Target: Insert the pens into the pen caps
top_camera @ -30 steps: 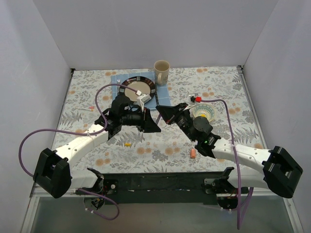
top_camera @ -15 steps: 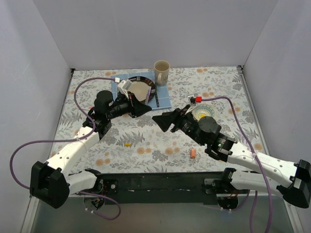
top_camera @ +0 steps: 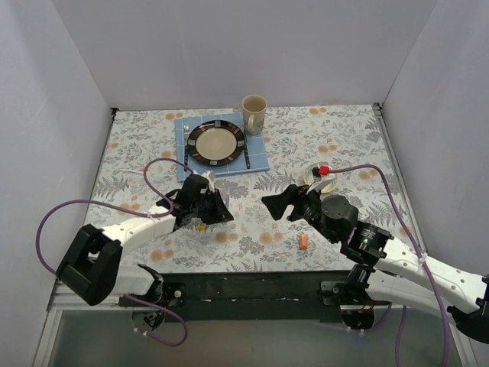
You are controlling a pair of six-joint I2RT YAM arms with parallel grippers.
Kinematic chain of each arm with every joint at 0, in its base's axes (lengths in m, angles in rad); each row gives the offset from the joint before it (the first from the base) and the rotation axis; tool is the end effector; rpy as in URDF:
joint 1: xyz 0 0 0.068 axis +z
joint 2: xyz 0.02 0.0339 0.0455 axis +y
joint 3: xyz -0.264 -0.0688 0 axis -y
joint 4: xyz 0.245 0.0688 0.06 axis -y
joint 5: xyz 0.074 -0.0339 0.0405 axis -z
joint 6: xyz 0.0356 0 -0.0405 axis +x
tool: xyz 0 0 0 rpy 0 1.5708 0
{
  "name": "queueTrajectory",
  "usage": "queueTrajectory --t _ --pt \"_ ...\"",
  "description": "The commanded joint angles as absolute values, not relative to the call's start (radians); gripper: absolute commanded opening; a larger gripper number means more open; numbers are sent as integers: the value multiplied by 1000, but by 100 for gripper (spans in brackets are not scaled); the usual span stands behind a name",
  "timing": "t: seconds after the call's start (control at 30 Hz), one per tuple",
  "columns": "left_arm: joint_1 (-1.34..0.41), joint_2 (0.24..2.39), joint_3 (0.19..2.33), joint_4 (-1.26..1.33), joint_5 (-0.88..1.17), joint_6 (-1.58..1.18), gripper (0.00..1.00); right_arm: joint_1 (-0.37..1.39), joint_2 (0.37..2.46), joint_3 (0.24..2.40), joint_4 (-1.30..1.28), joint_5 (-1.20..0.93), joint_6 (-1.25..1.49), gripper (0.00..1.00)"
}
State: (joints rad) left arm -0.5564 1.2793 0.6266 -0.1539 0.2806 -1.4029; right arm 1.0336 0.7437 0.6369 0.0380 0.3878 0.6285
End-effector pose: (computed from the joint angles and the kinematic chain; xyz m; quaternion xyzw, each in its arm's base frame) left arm 0.2072 -0.1404 0.1871 -0.3298 0.8591 -0.3789 0.0980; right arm 0.1049 0.1498 0.3184 -0.0155 0.7291 0.3996 0.5554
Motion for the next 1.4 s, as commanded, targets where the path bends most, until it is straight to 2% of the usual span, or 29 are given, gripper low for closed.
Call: queueTrajectory --t 0.0,0.2,0.33,0.47,0.6,0.73,0.9,1.07,1.17,1.37 --pt "-607 1342 646 -186 123 -1508 0 1032 752 641 -49 420 588 87" --pt "-652 1446 658 -248 55 -1551 0 1026 862 586 -86 512 572 85" --pt "-680 1489 652 -252 35 -1571 7 986 983 569 -51 421 614 80" --pt "-686 1525 661 -262 34 -1568 7 957 1058 529 57 356 617 75" --pt "-687 1503 669 -281 25 -1568 14 919 1172 508 164 234 618 72" --pt "-687 1471 678 -295 49 -1562 32 890 1297 518 261 132 667 68" --pt "-687 1451 712 -347 37 -1559 42 888 1391 558 313 72 707 68" --pt "-683 1338 753 -472 -190 -1588 53 888 1495 604 325 52 730 66" --pt "-670 1248 795 -551 -343 -1603 56 890 1542 635 304 55 739 63" --pt "-490 1123 824 -600 -410 -1585 68 888 1580 637 285 67 755 61"
